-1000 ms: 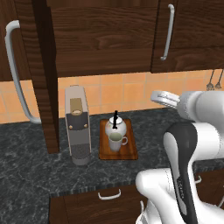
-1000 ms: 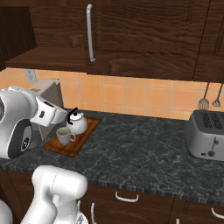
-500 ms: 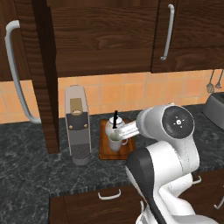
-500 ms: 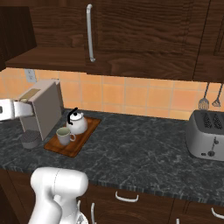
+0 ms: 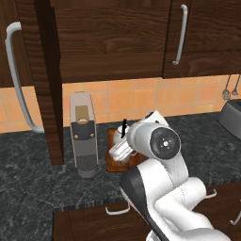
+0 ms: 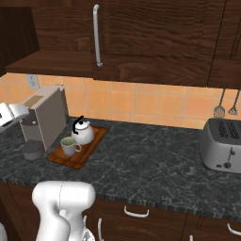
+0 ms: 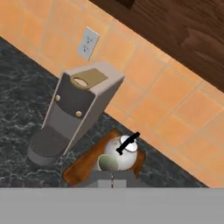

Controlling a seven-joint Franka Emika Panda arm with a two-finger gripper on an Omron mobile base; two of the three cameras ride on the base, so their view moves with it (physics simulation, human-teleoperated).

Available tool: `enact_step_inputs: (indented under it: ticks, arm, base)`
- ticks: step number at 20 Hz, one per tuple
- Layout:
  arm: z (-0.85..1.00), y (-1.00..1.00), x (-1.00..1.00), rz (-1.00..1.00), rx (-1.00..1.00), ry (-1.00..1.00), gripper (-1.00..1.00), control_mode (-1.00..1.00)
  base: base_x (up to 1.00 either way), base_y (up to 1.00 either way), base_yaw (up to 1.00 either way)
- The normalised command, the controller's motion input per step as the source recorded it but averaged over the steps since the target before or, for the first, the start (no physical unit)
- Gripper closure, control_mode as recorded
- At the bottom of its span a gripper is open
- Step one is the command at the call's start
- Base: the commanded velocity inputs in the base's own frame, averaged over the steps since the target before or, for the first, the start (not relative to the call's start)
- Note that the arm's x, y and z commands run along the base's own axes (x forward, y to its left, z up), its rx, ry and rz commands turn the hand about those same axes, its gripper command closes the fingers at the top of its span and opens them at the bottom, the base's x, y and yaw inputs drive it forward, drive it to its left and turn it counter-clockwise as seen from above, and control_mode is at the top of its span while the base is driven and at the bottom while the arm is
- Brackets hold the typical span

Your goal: Pick the kettle from the counter and place it on the tray. Then pick the mug from the cabinet and place it on the tray. Then close the cabinet doors.

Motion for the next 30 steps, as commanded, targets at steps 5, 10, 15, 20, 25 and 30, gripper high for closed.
enact_step_inputs:
  ticks: [5, 10, 15, 20, 25, 30]
  arm:
    - [-0.71, 0.54, 0.06, 0.0, -0.22, -0.4, 1.0, -1.0]
    - [-0.58, 0.7, 0.2, 0.0, -0.21, -0.45, 1.0, -1.0]
    - [-0.13, 0.61, 0.11, 0.01, -0.11, -0.18, 1.0, -1.0]
    - [0.02, 0.46, -0.01, 0.0, -0.17, -0.01, 1.0, -1.0]
    - [-0.02, 0.8, 0.01, -0.09, -0.23, -0.03, 1.0, -1.0]
    - [-0.01, 0.8, 0.02, -0.18, -0.32, -0.19, 1.0, -1.0]
  base:
    - [0.0, 0.0, 0.0]
    - [0.0, 0.0, 0.0]
    - [0.0, 0.0, 0.0]
    - [0.0, 0.0, 0.0]
    - [0.0, 0.0, 0.0]
    - [0.0, 0.0, 0.0]
